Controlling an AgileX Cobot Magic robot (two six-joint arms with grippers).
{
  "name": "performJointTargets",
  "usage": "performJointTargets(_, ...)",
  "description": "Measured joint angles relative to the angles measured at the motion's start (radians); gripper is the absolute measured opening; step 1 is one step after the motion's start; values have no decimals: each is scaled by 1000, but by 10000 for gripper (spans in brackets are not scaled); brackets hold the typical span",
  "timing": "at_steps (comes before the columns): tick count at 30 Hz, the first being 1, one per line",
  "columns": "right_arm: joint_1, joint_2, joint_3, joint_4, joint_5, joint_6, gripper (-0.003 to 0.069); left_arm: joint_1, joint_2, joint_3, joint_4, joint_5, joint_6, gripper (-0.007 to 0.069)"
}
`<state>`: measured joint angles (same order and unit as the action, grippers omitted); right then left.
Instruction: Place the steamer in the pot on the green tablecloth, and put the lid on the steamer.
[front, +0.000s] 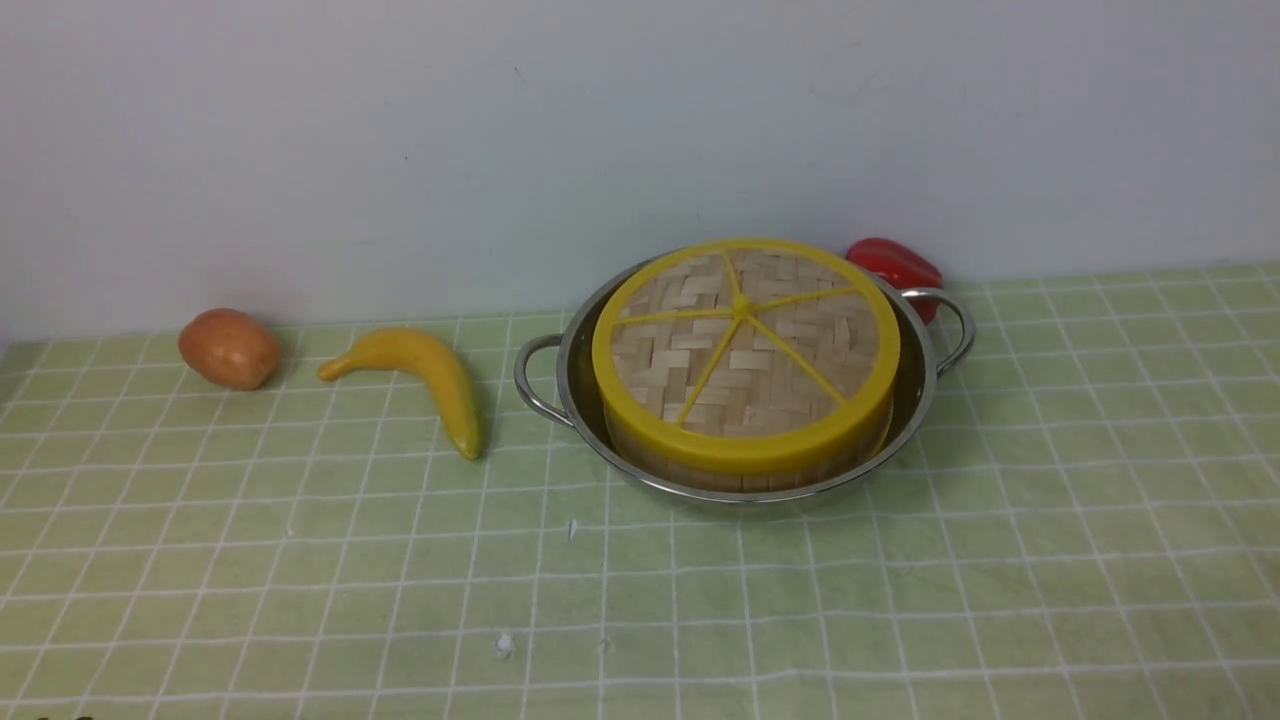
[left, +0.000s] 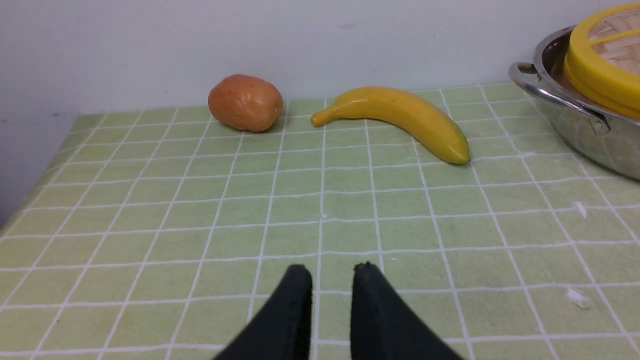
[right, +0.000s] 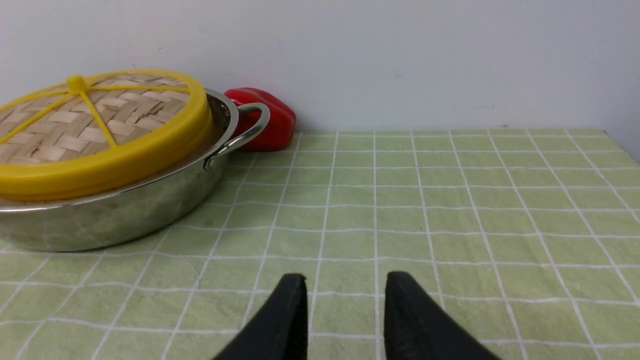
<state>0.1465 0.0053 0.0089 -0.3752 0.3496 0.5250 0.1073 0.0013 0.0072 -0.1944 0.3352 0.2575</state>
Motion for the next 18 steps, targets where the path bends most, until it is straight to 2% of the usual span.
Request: performJointTargets(18, 0, 0, 0, 6, 0, -5, 240, 0, 0, 0, 0, 0, 0, 118)
